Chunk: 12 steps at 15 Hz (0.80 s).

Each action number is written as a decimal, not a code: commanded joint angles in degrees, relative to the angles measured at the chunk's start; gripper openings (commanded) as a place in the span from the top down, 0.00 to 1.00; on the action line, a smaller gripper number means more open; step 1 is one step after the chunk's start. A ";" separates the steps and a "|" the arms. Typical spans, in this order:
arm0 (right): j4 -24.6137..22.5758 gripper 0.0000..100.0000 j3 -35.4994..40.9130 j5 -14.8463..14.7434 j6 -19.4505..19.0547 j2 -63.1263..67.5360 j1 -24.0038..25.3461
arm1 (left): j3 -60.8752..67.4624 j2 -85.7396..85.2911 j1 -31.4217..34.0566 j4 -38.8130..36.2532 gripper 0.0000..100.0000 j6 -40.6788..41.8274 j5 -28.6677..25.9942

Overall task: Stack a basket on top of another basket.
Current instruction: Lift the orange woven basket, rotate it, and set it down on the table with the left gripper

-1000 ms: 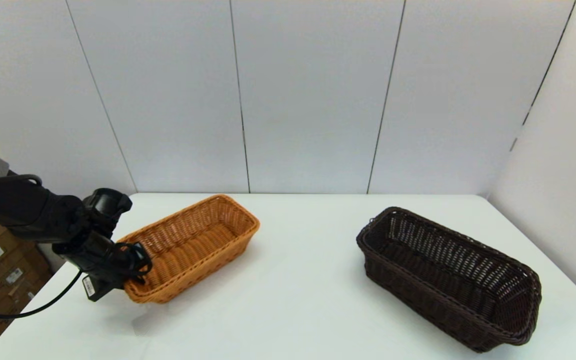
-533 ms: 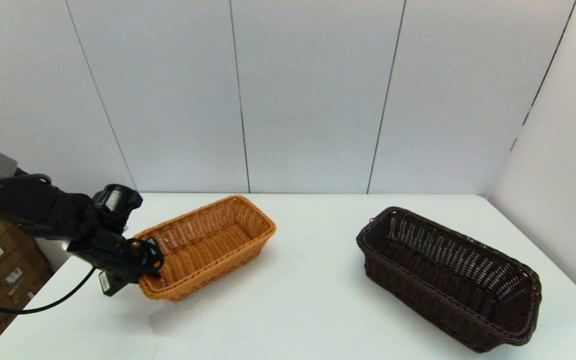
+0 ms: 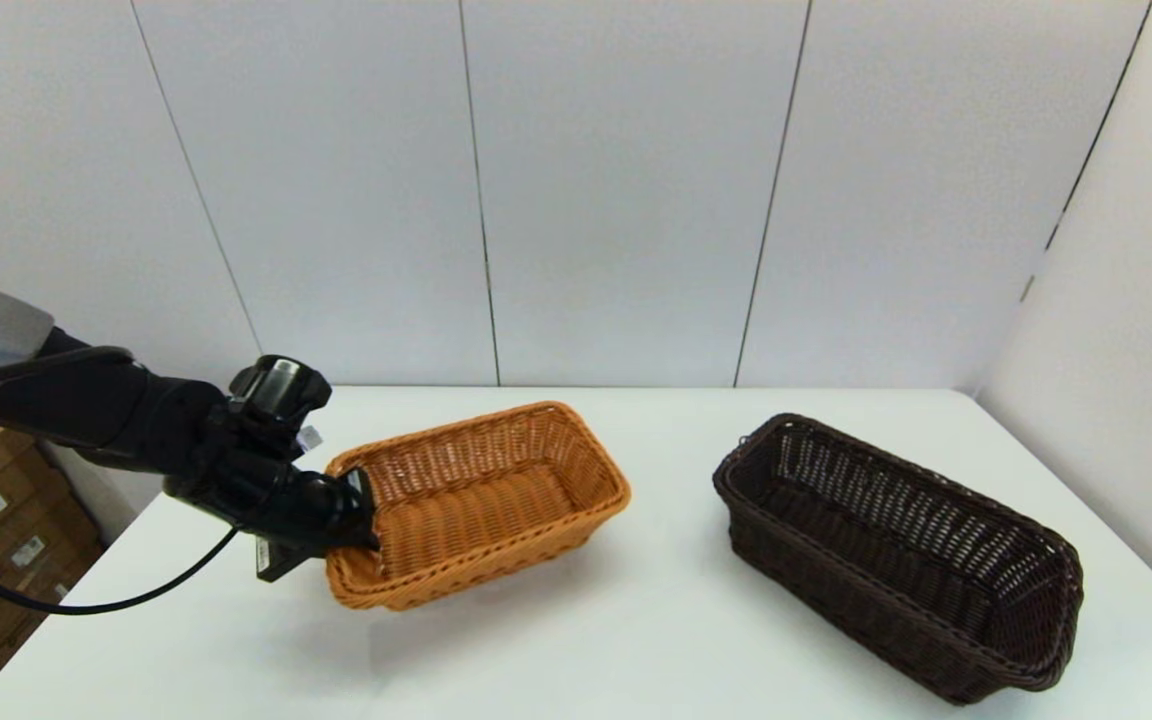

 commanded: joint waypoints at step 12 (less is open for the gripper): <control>0.00 0.00 0.00 0.05 -0.04 0.06 0.01 | -1.65 2.47 -3.77 0.02 1.00 18.33 -7.25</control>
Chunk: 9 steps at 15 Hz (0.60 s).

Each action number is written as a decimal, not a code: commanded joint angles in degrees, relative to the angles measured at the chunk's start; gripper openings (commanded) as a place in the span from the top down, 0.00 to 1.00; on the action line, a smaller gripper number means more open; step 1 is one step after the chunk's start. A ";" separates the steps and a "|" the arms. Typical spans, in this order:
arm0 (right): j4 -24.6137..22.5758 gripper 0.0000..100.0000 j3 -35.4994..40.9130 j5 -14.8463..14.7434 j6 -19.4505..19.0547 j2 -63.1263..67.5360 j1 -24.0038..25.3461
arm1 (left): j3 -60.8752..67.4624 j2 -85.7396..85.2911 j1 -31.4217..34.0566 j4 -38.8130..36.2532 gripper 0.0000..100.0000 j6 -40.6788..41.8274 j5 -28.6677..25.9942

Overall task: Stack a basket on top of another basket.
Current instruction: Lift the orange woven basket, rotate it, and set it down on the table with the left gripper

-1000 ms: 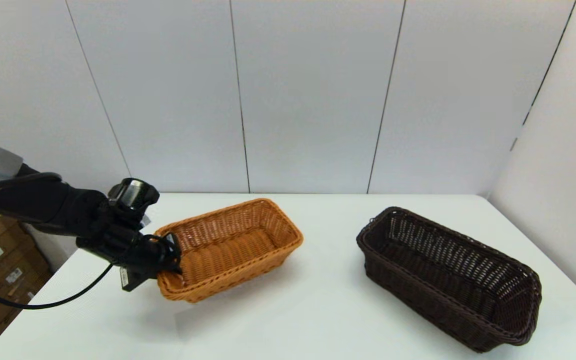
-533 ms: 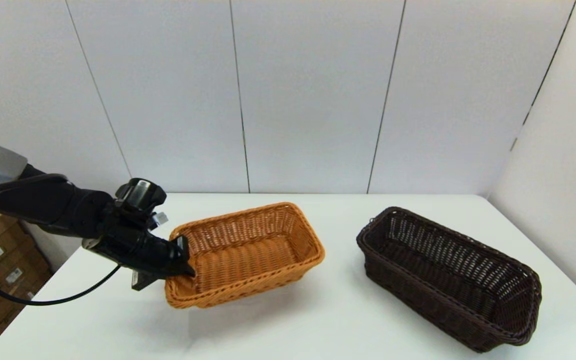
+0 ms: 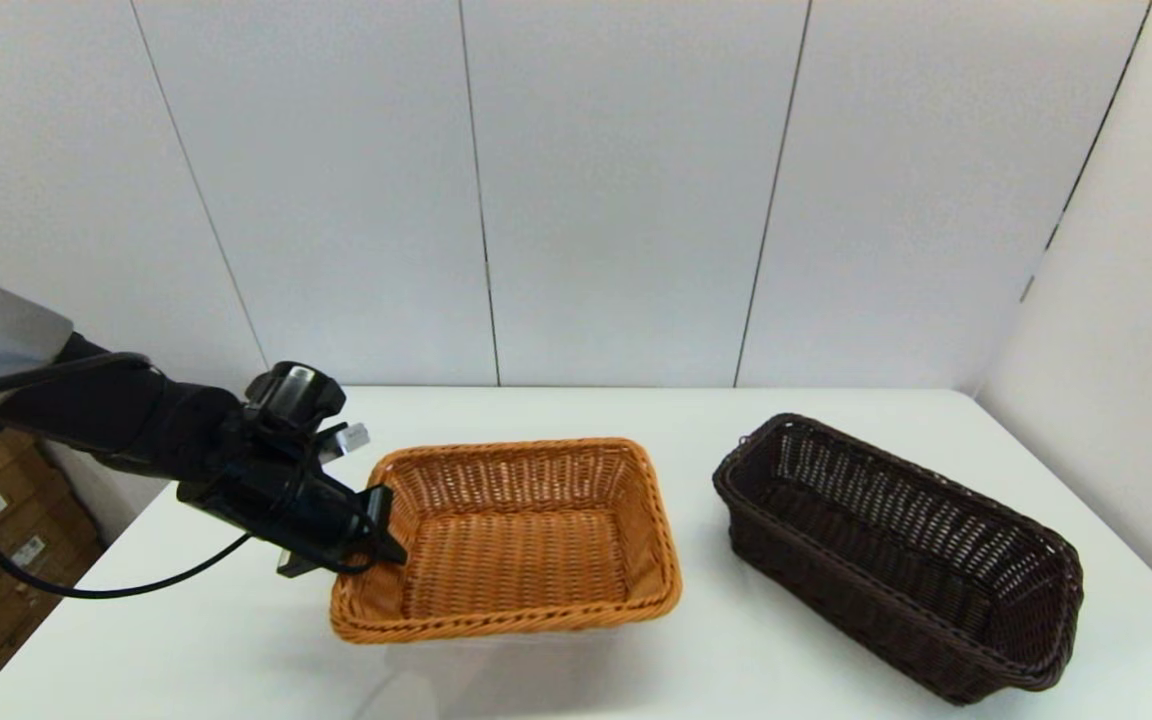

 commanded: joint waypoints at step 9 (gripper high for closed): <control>0.00 0.00 0.00 0.02 -0.04 0.06 -0.01 | -8.96 8.21 -7.56 0.33 1.00 -2.85 -0.12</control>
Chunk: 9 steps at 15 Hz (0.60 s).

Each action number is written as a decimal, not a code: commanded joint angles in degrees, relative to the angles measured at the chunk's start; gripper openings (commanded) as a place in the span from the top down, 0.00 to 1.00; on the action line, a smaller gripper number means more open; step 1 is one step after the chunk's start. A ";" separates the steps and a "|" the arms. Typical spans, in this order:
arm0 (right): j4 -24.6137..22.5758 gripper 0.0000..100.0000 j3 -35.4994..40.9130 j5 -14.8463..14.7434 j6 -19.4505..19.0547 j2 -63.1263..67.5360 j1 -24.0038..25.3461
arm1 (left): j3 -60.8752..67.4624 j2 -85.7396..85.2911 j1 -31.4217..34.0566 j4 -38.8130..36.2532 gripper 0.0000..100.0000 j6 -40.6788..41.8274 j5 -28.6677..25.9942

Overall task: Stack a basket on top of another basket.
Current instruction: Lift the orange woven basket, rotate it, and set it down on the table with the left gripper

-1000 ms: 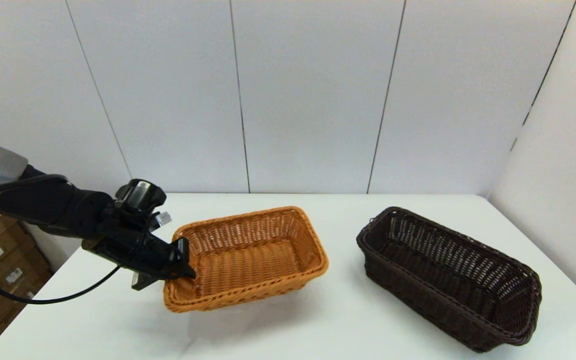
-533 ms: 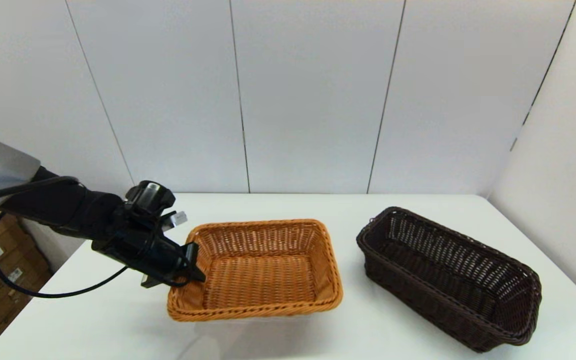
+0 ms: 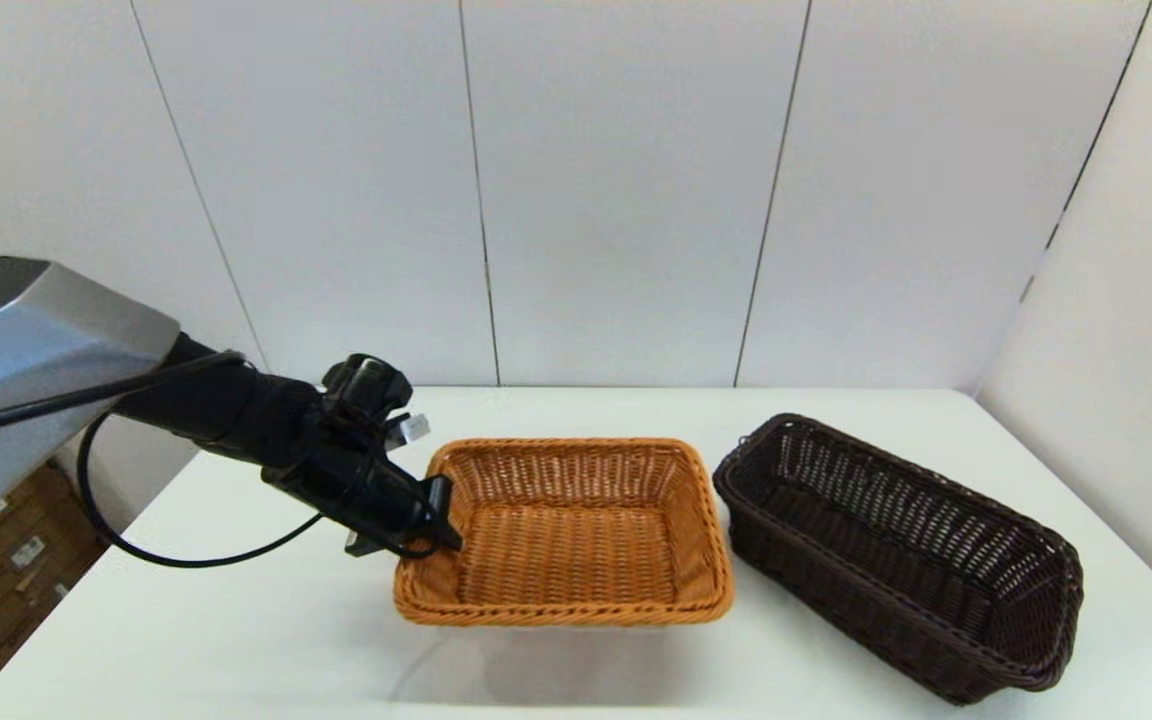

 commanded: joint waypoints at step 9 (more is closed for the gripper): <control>0.00 0.00 0.00 0.02 -0.02 0.06 0.01 | -7.06 3.54 -1.53 7.63 1.00 -0.61 0.05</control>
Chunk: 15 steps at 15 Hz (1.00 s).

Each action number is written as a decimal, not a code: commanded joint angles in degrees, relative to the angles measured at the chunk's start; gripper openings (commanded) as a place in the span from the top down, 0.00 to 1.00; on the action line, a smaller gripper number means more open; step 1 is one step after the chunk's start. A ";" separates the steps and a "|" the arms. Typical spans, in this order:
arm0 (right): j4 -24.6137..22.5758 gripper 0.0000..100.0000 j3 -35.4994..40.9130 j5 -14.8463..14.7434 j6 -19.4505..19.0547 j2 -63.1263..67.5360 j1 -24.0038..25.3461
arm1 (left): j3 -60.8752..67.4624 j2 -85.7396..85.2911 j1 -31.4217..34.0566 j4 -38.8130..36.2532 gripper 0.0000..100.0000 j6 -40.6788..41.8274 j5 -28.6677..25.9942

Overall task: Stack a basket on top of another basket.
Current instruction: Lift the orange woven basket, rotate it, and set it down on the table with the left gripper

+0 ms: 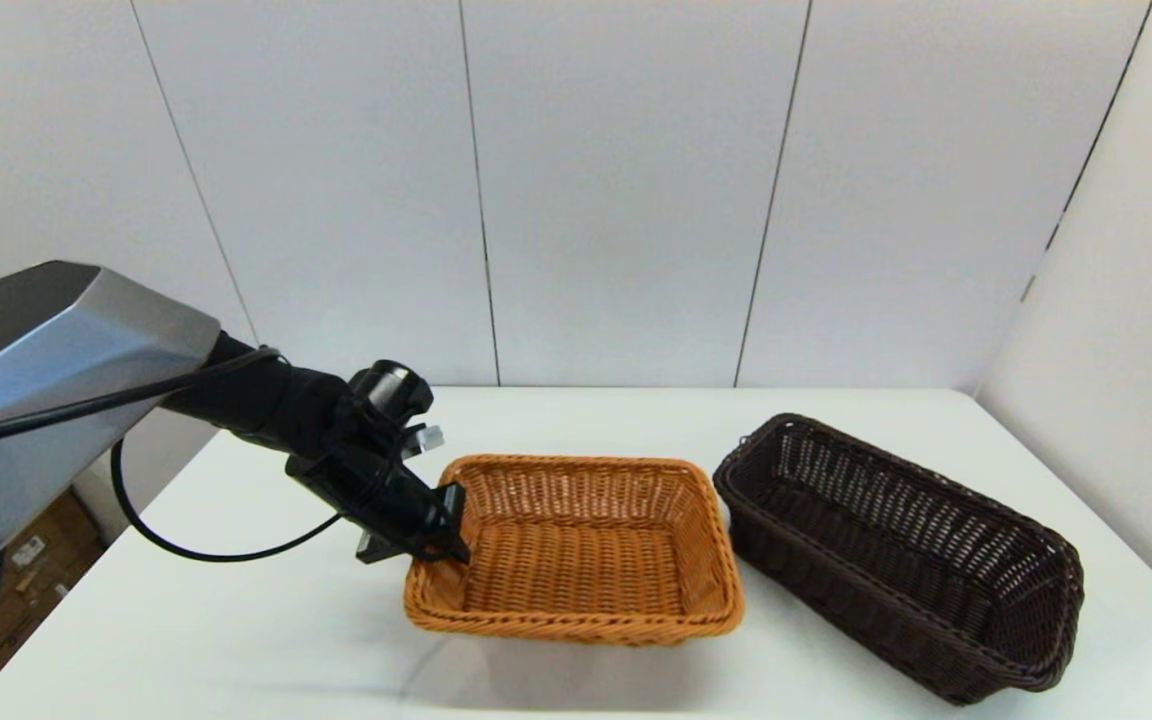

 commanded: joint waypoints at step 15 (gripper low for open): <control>0.00 0.00 0.00 0.02 -0.02 0.06 0.01 | -4.66 3.89 -0.04 2.27 1.00 -0.05 -0.34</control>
